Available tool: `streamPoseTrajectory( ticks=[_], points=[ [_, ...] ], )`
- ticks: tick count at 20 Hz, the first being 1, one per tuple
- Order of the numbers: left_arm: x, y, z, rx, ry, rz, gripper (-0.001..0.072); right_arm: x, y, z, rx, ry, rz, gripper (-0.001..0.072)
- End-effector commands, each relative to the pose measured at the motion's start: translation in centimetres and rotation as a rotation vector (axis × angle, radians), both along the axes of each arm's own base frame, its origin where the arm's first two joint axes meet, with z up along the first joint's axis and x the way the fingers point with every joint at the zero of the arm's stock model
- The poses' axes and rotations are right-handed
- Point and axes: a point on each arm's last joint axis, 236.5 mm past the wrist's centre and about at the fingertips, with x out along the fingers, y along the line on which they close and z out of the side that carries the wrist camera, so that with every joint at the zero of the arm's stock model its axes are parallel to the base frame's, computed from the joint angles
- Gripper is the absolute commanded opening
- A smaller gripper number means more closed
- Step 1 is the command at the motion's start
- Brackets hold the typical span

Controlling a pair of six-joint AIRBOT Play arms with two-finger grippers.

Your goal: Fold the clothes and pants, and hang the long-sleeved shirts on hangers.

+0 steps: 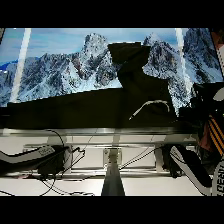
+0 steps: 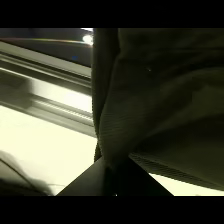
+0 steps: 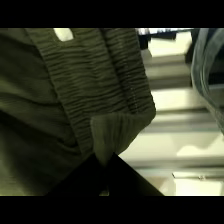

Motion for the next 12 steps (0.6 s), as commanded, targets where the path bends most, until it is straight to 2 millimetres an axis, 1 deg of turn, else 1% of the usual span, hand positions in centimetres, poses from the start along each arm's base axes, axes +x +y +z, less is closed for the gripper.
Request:
streamPoseTrajectory(
  ticks=[1,3,5,6,7,8,9,11,12],
  points=[
    [0.1,2.0,0.4,0.079,0.015,-0.037,0.0012,-1.7,-0.1,0.2,0.003,0.070,0.031,0.0032],
    [0.0,1.8,-0.5,0.061,0.033,-0.035,0.0013,-2.7,0.1,0.4,0.012,0.111,0.035,0.0032],
    [-0.2,1.6,-1.5,0.036,0.060,-0.031,0.0014,-2.8,0.2,0.4,0.013,0.116,0.035,0.0033],
    [-0.4,1.3,-2.0,0.020,0.072,-0.025,0.0140,-2.5,0.1,0.4,0.012,0.103,0.034,0.0080],
    [-0.4,1.1,-2.3,0.008,0.074,-0.020,0.0527,-2.2,0.1,0.3,0.008,0.089,0.033,0.0331],
    [-0.3,1.2,-2.4,0.015,0.065,-0.005,0.0694,-1.9,0.0,0.2,0.005,0.076,0.032,0.0572],
    [-0.2,1.2,-2.4,0.020,0.058,0.004,0.0687,-1.5,-0.1,0.1,0.002,0.060,0.031,0.0633],
    [0.3,1.4,-2.0,0.044,0.022,0.047,0.0687,-0.5,-0.2,-0.1,-0.007,0.018,0.028,0.0634],
    [1.0,1.4,-1.7,0.061,-0.010,0.079,0.0686,0.6,-0.4,-0.2,-0.013,-0.029,0.023,0.0634]
  ],
)
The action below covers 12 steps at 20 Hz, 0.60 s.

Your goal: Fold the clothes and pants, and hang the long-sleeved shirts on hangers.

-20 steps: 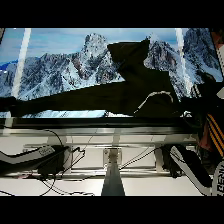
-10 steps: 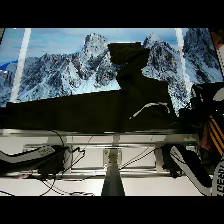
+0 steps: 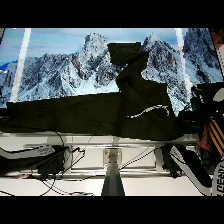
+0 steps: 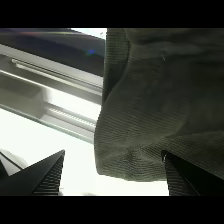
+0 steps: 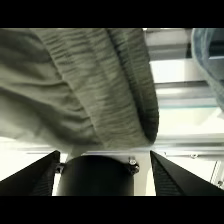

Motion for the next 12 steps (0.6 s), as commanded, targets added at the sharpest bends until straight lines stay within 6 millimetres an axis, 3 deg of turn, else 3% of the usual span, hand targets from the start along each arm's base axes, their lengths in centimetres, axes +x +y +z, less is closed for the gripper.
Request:
streamPoseTrajectory(
  ticks=[1,3,4,6,8,9,10,12],
  points=[
    [2.1,-0.2,0.8,0.034,-0.092,0.080,0.0687,3.4,-0.1,-0.4,-0.006,-0.144,-0.016,0.0634],
    [6.4,-2.1,1.9,-0.007,-0.211,0.067,0.0687,7.7,0.6,0.0,0.027,-0.322,-0.058,0.0633],
    [9.7,-4.0,2.7,-0.056,-0.300,0.050,0.0687,10.2,1.3,0.6,0.058,-0.427,-0.094,0.0633],
    [16.8,-10.0,4.7,-0.209,-0.499,-0.007,0.0686,14.9,1.9,2.7,0.111,-0.612,-0.171,0.0633],
    [22.5,-18.9,6.8,-0.390,-0.606,-0.207,0.0651,17.8,1.6,4.4,0.103,-0.725,-0.176,0.0631],
    [24.4,-23.4,7.7,-0.445,-0.637,-0.293,0.0637,18.6,1.4,4.8,0.088,-0.761,-0.157,0.0626],
    [25.9,-28.9,8.5,-0.511,-0.670,-0.378,0.0638,19.2,1.2,5.1,0.073,-0.790,-0.150,0.0626],
    [26.9,-39.9,9.8,-0.631,-0.719,-0.555,0.0649,19.6,0.6,5.1,0.043,-0.808,-0.130,0.0626]
  ],
)
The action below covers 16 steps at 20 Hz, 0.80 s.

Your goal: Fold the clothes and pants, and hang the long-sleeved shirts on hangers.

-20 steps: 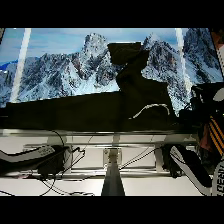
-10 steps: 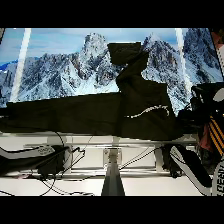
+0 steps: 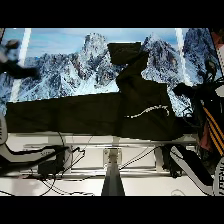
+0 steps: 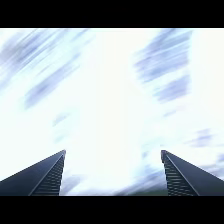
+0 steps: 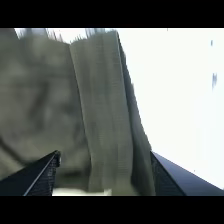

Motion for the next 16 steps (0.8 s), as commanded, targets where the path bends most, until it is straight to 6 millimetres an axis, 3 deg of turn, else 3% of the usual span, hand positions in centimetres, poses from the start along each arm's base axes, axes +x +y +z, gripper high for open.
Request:
streamPoseTrajectory(
  ticks=[1,3,5,6,8,11,16],
  points=[
    [2.8,-20.0,3.7,-0.194,-0.195,-0.330,0.0651,2.7,-1.3,1.4,-0.059,-0.118,-0.018,0.0626],
    [3.0,-30.1,6.1,-0.250,-0.370,-0.457,0.0647,2.6,-2.2,1.2,-0.111,-0.112,-0.011,0.0626],
    [2.7,-36.7,7.1,-0.334,-0.477,-0.483,0.0642,2.5,-2.6,1.1,-0.132,-0.110,-0.008,0.0626],
    [2.2,-39.0,6.2,-0.356,-0.474,-0.498,0.0641,2.5,-2.6,1.2,-0.129,-0.111,-0.009,0.0625],
    [1.9,-41.7,2.9,-0.392,-0.396,-0.468,0.0641,2.5,-2.5,1.2,-0.126,-0.111,-0.013,0.0626],
    [3.1,-44.1,-0.2,-0.391,-0.363,-0.479,0.0642,2.5,-2.5,1.1,-0.124,-0.109,-0.012,0.0626],
    [4.2,-45.5,-5.2,-0.361,-0.296,-0.496,0.0638,2.5,-2.5,1.1,-0.125,-0.108,-0.012,0.0626]
  ],
)
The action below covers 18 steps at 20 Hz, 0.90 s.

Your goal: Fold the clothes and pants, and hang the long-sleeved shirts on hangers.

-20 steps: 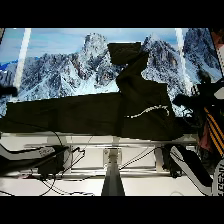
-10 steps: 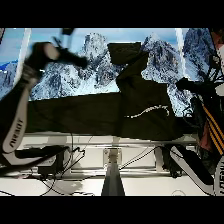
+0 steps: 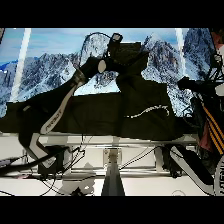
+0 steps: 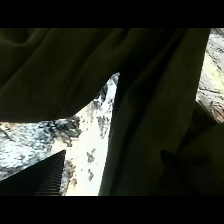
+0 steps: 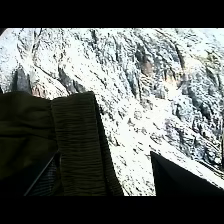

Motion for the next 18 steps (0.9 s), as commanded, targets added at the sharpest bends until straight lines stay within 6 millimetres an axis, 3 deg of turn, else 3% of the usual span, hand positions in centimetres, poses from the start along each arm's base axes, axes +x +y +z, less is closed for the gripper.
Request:
streamPoseTrajectory(
  ticks=[1,2,5,6,7,8,9,11,13,16,18],
  points=[
    [0.0,-1.3,-3.6,0.029,0.038,-0.020,0.0622,0.1,0.0,0.0,-0.002,-0.002,-0.001,0.0626],
    [0.0,-1.2,-4.3,0.035,0.047,-0.020,0.0566,0.0,0.0,0.0,-0.002,-0.002,-0.001,0.0626],
    [-0.1,-1.1,-5.9,0.050,0.068,-0.020,0.0537,0.1,-0.1,0.0,-0.003,-0.002,0.000,0.0626],
    [-0.1,-1.1,-6.3,0.053,0.072,-0.019,0.0475,0.1,-0.1,0.0,-0.003,-0.002,0.000,0.0626],
    [-0.1,-1.1,-6.5,0.053,0.072,-0.018,0.0336,0.0,-0.1,0.0,-0.003,-0.002,0.000,0.0626],
    [0.0,-1.1,-6.5,0.051,0.067,-0.015,0.0123,0.1,-0.1,0.0,-0.003,-0.002,0.000,0.0626],
    [0.4,-1.1,-6.1,0.044,0.050,-0.012,0.0015,0.0,-0.1,0.0,-0.003,-0.002,0.000,0.0626],
    [1.4,-0.8,-4.1,0.071,-0.025,-0.028,0.0015,0.1,-0.2,0.1,-0.011,-0.004,-0.001,0.0626],
    [2.4,0.6,0.0,0.160,-0.153,-0.065,0.0015,0.1,-0.6,0.0,-0.030,-0.004,-0.001,0.0626],
    [1.4,5.7,6.9,0.338,-0.225,-0.074,0.0014,0.0,-0.9,0.0,-0.045,0.002,0.002,0.0626],
    [-1.4,9.8,9.3,0.407,-0.113,-0.041,0.0014,0.0,-0.9,0.0,-0.045,0.001,0.002,0.0625]
  ],
)
